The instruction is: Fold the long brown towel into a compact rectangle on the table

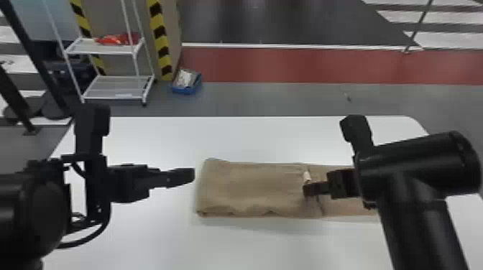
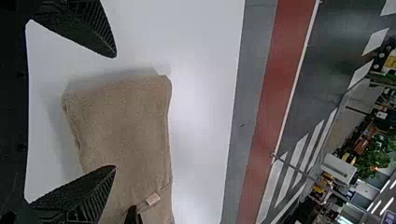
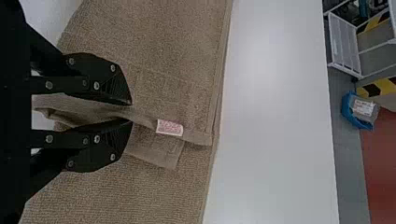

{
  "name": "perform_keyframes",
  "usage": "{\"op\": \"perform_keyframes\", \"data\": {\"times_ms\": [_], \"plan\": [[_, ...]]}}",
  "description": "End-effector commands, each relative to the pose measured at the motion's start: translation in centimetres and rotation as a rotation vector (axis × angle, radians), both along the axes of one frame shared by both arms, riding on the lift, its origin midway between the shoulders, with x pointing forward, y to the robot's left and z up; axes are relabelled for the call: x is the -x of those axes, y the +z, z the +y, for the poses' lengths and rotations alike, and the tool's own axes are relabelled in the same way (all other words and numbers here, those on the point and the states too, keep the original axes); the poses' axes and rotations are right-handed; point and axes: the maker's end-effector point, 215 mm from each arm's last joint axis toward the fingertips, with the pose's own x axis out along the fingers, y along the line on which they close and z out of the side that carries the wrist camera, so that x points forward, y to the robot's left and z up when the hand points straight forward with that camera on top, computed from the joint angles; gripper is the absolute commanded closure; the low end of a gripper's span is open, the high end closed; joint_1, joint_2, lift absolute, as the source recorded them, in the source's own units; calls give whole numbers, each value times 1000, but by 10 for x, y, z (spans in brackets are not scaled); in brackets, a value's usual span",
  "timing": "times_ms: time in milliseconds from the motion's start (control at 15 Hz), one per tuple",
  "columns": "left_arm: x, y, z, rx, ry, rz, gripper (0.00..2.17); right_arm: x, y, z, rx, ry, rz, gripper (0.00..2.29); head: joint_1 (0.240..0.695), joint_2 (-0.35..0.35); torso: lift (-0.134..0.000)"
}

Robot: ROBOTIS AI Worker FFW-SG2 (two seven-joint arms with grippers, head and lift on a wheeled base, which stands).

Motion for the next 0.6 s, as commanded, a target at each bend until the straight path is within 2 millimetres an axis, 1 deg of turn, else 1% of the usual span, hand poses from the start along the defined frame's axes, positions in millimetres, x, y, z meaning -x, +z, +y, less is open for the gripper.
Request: {"op": "perform_keyframes", "data": {"times_ms": [0,200,400,533], "plan": [[3,-2,-1,5,1,11,26,9,3,2,-17,-7,-3,917,695,-15,-125],[3,-2,0,9,3,12,26,17,14,6,-36,0,-43,917,695,-11,-125],[3,-2,0,11,2,12,26,28,13,8,-46,4,-45,917,695,-4,-125],[3,-2,1,14,3,13,26,32,18,9,-60,6,-59,917,695,-3,-125]]}}
